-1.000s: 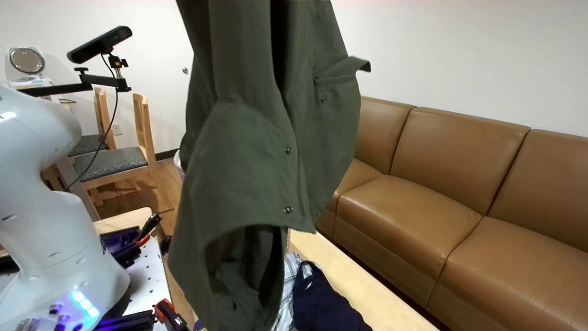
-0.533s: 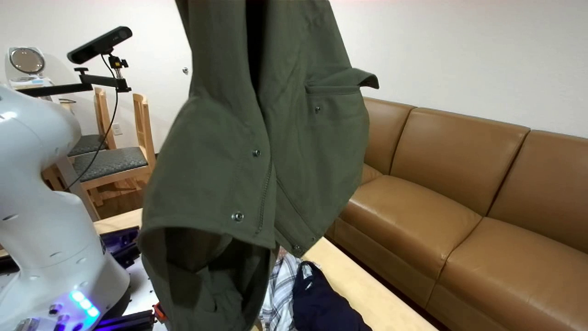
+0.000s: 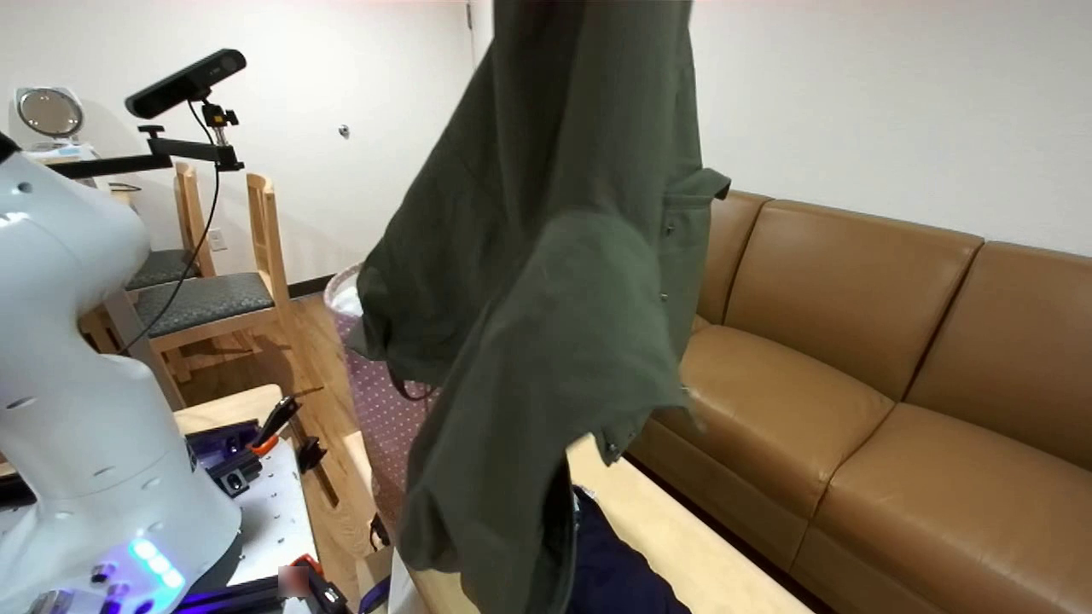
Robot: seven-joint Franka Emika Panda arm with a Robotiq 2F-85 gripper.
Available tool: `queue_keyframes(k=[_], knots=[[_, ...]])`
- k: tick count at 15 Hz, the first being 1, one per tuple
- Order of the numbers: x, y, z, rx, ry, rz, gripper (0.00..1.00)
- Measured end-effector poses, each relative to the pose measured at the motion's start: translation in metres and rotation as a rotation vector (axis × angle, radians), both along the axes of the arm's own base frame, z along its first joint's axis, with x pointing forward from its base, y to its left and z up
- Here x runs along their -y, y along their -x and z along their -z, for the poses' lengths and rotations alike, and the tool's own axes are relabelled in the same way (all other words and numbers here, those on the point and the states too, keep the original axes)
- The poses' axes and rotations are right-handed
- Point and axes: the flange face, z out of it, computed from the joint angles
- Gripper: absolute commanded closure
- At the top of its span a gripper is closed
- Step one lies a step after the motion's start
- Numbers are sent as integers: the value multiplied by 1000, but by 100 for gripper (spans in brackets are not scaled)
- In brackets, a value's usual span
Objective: Remove three things from the carrier bag and put them on the table
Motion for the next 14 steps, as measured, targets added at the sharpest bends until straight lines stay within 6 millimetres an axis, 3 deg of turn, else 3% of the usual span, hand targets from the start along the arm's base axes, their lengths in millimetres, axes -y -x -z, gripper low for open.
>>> queue_keyframes(k=[2, 6, 8, 10, 14], knots=[[9, -14, 8, -13, -3, 8, 93], [6, -8, 0, 1, 2, 8, 95], [10, -15, 12, -25, -11, 9, 94], [26, -39, 49, -99, -52, 14, 95], [69, -98, 165, -304, -162, 35, 95]])
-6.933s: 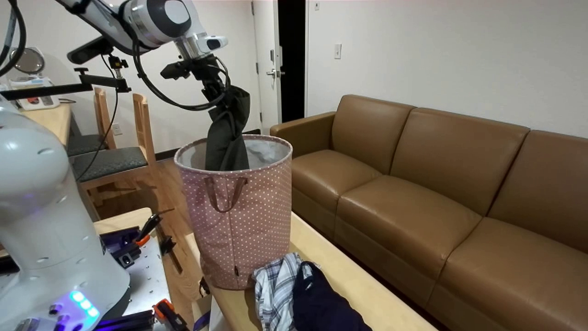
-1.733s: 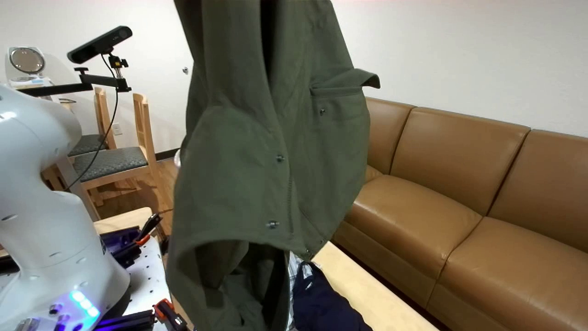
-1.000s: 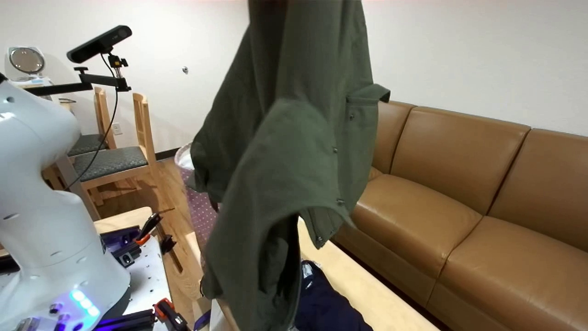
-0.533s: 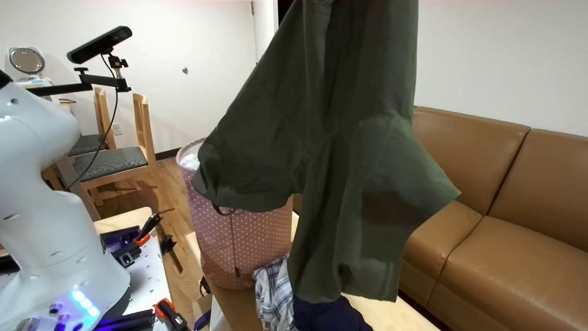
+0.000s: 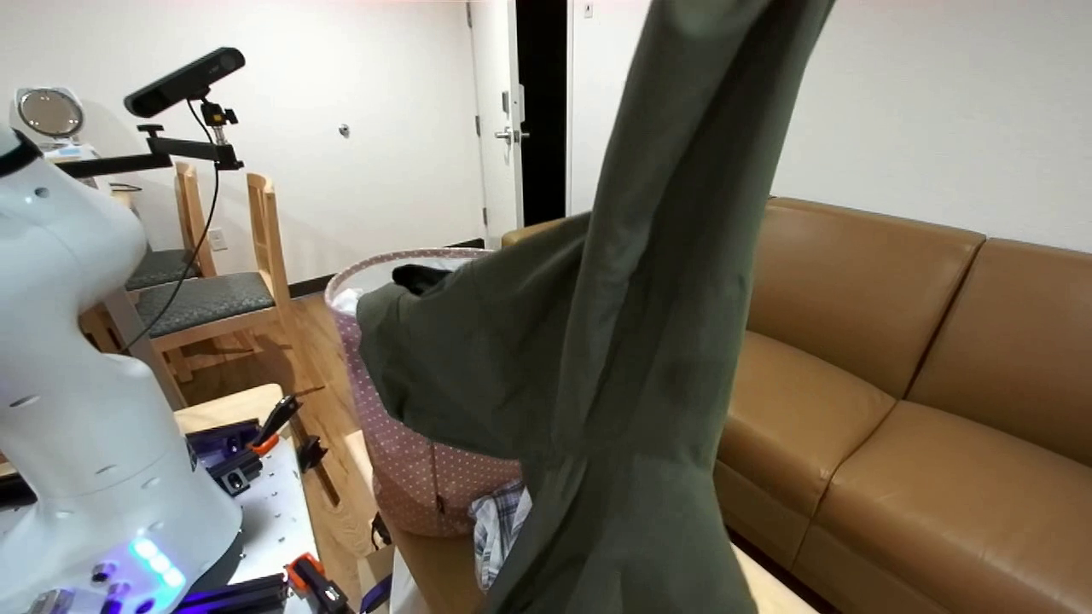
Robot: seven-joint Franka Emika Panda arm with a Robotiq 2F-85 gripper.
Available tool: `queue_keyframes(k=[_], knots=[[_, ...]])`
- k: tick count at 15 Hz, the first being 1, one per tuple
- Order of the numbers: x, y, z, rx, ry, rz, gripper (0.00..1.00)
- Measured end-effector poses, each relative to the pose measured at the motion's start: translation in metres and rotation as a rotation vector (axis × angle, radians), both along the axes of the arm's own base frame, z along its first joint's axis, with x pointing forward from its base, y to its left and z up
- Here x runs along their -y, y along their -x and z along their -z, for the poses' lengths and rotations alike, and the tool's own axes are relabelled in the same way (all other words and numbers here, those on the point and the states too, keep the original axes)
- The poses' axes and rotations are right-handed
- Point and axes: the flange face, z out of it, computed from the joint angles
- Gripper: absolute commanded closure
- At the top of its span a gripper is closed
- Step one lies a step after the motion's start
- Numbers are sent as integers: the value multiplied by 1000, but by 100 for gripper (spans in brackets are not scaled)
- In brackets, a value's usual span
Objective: Remove three things from the carrier bag and put them on the table
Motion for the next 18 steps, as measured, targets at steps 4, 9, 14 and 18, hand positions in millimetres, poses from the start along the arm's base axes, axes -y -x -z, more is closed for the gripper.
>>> queue_keyframes(k=[4, 9, 14, 18], knots=[[7, -47, 91, -113, -67, -37, 95], [10, -43, 86, -104, -65, -30, 95], [-26, -71, 132, -187, -175, -194, 95], [-80, -95, 206, -340, -253, -342, 94]])
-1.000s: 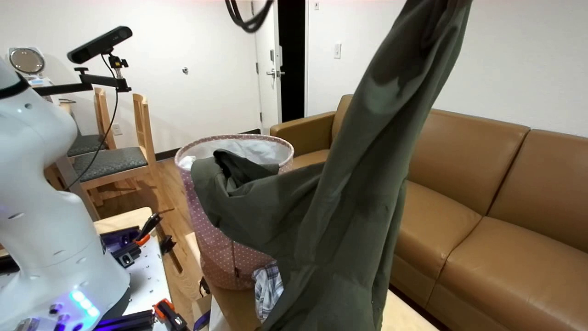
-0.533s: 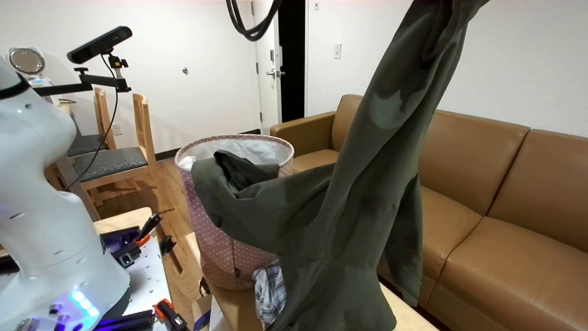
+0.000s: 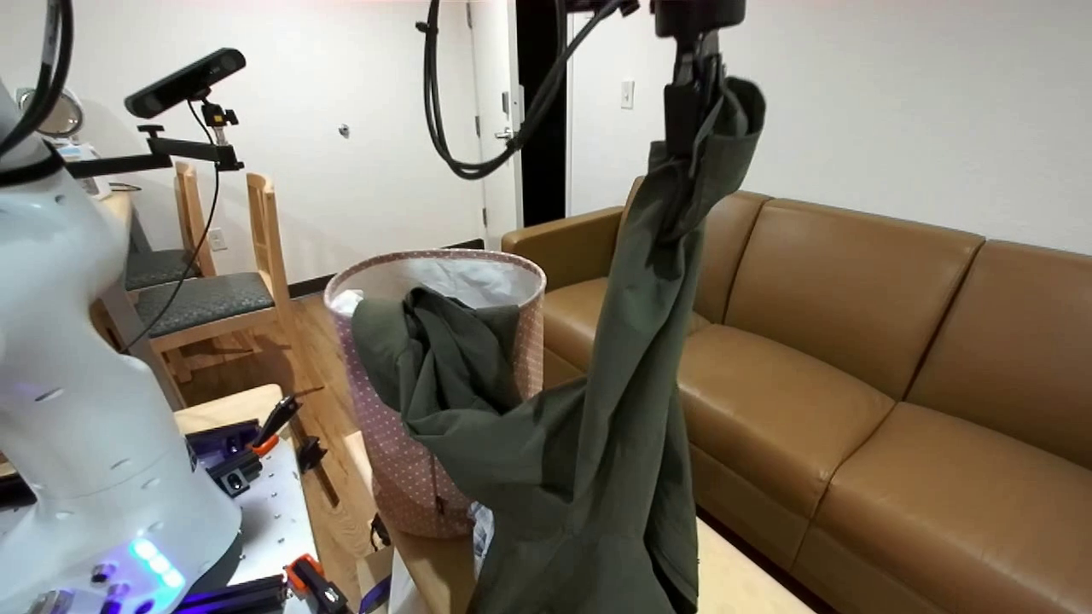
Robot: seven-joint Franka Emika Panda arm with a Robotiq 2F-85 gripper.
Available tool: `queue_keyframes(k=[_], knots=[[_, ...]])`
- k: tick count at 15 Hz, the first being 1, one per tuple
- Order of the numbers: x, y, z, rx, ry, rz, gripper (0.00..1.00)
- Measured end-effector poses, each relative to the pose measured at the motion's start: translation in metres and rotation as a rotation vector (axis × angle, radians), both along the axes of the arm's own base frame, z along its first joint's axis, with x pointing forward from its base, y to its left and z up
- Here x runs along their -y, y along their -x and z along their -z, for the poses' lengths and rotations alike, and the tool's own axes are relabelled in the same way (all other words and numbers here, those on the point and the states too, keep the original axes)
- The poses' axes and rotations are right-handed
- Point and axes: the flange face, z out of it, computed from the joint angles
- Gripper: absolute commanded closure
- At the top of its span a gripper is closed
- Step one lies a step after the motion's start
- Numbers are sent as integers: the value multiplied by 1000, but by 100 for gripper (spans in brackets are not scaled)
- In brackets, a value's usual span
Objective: Remove three things from the carrier bag and put them on the table
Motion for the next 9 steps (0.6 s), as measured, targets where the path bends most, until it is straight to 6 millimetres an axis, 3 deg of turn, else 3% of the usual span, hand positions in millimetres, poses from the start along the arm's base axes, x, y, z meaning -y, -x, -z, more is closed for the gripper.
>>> queue_keyframes(k=[3, 9], knots=[[-14, 3, 42, -124, -35, -92, 94], [-14, 4, 51, -146, -40, -113, 95]])
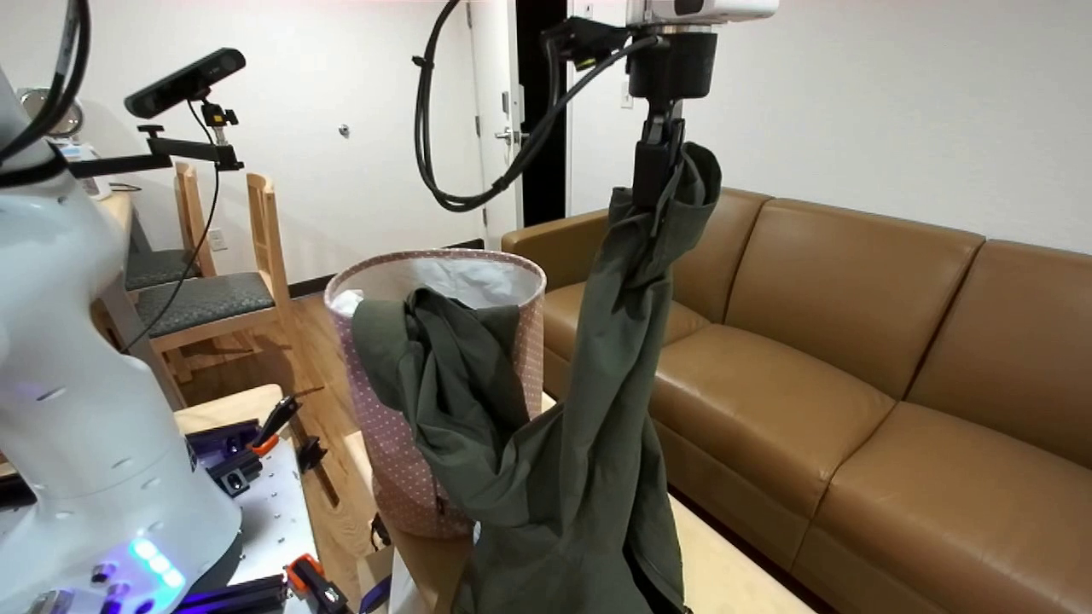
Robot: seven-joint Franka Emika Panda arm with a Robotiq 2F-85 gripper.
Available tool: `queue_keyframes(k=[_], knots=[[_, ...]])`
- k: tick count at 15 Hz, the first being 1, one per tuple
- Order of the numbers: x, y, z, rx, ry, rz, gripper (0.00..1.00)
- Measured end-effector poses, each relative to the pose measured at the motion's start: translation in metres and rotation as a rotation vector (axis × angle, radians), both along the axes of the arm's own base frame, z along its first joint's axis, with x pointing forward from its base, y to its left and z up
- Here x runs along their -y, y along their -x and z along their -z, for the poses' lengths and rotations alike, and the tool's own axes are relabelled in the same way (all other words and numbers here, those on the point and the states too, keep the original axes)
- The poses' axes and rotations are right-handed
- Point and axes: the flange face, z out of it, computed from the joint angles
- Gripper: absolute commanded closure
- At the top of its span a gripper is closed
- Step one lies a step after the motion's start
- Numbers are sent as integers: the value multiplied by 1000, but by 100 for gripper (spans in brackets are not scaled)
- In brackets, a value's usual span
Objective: Remove three things from the carrier bag and put them on the table
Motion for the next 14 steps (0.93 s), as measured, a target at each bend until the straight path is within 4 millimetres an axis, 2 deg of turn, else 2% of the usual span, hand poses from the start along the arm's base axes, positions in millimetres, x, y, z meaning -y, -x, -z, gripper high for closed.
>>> queue_keyframes(k=[2, 7, 8, 9, 14], knots=[[-3, -4, 19, -35, -8, -14, 94], [-9, -22, 120, -181, -57, -75, 95], [-8, -25, 133, -195, -60, -79, 95], [-8, -26, 139, -203, -61, -81, 95], [-7, -28, 135, -198, -58, -82, 95]])
